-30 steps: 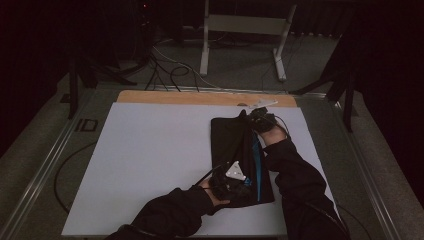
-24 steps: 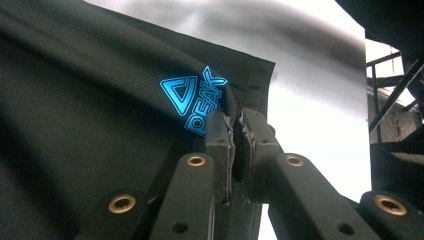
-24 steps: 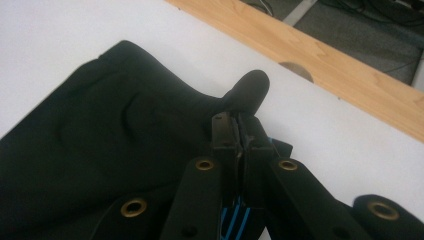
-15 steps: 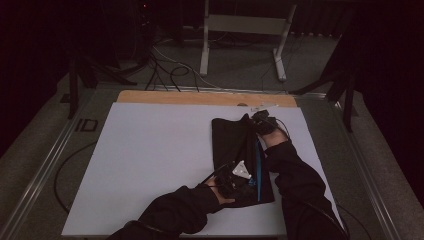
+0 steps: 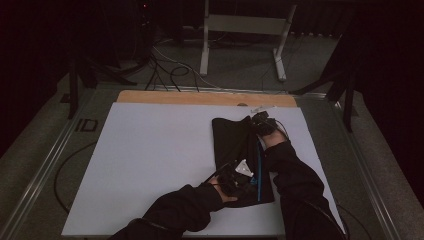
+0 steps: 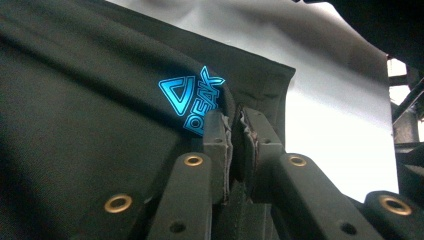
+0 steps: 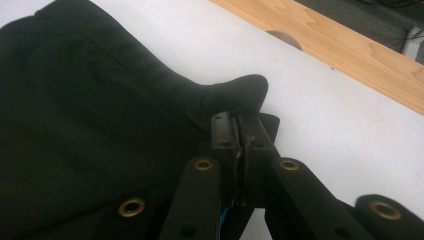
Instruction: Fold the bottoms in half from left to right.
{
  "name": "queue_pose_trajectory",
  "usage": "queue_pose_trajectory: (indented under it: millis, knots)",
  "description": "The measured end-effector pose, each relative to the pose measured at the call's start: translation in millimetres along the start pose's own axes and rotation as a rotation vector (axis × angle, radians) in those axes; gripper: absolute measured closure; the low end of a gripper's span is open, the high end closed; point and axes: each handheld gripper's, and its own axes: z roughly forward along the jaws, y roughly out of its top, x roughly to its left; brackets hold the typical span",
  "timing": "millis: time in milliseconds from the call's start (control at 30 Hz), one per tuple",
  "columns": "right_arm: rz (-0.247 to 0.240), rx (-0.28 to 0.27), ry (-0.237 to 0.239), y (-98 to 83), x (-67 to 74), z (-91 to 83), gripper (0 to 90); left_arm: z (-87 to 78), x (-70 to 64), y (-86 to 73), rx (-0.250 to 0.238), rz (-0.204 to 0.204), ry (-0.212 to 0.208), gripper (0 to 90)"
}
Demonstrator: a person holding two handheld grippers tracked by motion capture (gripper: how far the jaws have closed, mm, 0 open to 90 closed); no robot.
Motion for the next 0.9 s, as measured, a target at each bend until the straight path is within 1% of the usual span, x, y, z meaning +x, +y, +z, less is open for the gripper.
queue_pose_trajectory:
  millis: [33,67,100,133,167,200,233,267,300,367,400,467,533,600,633,667,700,733,767,800,833,867,900]
  knots:
    - [-0.006,0.001,-0.004,-0.3,-0.1,0.1,86.8,-0.1,-0.2,0.2,-0.002,0.0,-0.002,81.2]
    - [-0.003,0.002,0.001,-0.4,-0.4,0.0,86.3,-0.3,-0.4,0.5,-0.003,-0.001,-0.006,80.3]
    - [0.001,0.001,0.002,-0.5,-0.5,-0.2,84.9,-0.7,-0.7,0.6,-0.008,-0.004,-0.018,77.9]
    - [-0.003,0.009,-0.001,-0.6,-0.9,-0.2,82.7,-1.6,-1.4,0.4,-0.016,-0.003,-0.025,73.6]
    - [-0.004,0.016,-0.002,-0.5,-0.8,-0.5,80.6,-2.8,-3.2,0.1,-0.024,-0.002,-0.021,69.8]
    - [0.004,0.021,-0.004,0.0,0.0,-1.6,77.7,-5.0,-5.1,-0.2,-0.033,0.006,-0.009,62.8]
    - [-0.004,0.02,-0.004,0.1,-0.7,-2.8,73.8,-7.7,-6.8,-0.2,-0.039,0.016,-0.002,56.9]
    - [-0.001,0.014,-0.001,0.3,-1.1,-4.7,70.7,-10.4,-8.2,-0.2,-0.046,0.018,-0.001,54.4]
    - [0.0,0.013,0.004,0.3,-2.0,-6.5,68.5,-12.7,-9.1,-0.3,-0.052,0.017,0.004,49.5]
    - [0.009,0.009,0.014,0.9,-2.8,-10.0,59.3,-20.2,-9.1,-0.5,-0.066,0.017,0.009,45.6]
    - [0.014,0.009,0.024,1.4,-3.1,-11.9,57.2,-22.6,-9.0,-0.6,-0.071,0.016,0.01,42.8]
    - [0.016,0.009,0.029,2.8,-2.7,-16.3,49.7,-30.0,-8.2,-2.0,-0.094,0.011,0.007,37.7]
    - [0.023,0.012,0.049,5.0,-1.1,-21.3,42.9,-35.9,-7.3,-4.1,-0.114,0.006,-0.002,33.6]
    - [0.03,-0.003,0.061,7.4,1.1,-27.4,33.8,-42.0,-6.1,-6.4,-0.134,0.0,-0.011,23.6]
    - [0.035,-0.008,0.071,8.8,2.0,-30.9,29.5,-44.7,-5.6,-7.6,-0.146,-0.008,-0.012,21.9]
    - [0.04,-0.013,0.087,10.1,2.8,-34.4,24.7,-46.8,-5.2,-8.2,-0.148,-0.01,-0.002,16.7]
    - [0.04,-0.013,0.087,10.1,2.8,-34.4,24.7,-46.8,-5.2,-8.2,-0.148,-0.01,-0.002,14.6]
    - [0.043,-0.019,0.102,11.0,3.4,-37.1,24.7,-46.8,-5.2,-8.2,-0.148,-0.01,-0.002,14.6]
    - [0.043,-0.019,0.102,11.0,3.4,-37.1,19.6,-55.8,-3.2,-11.2,-0.16,-0.013,0.012,14.6]
    - [0.028,-0.036,0.146,13.4,8.8,-50.1,13.3,-58.7,-2.1,-12.3,-0.167,-0.009,-0.004,8.7]
    - [0.031,-0.041,0.148,13.8,10.8,-54.0,13.0,-61.4,-1.7,-13.2,-0.17,-0.008,-0.011,5.4]
    - [0.026,-0.047,0.165,14.1,13.1,-57.8,11.0,-64.2,-1.8,-14.1,-0.172,-0.005,0.002,3.1]
    - [0.017,-0.045,0.167,14.2,15.3,-62.0,10.5,-66.9,-1.6,-15.3,-0.176,-0.007,0.011,1.9]
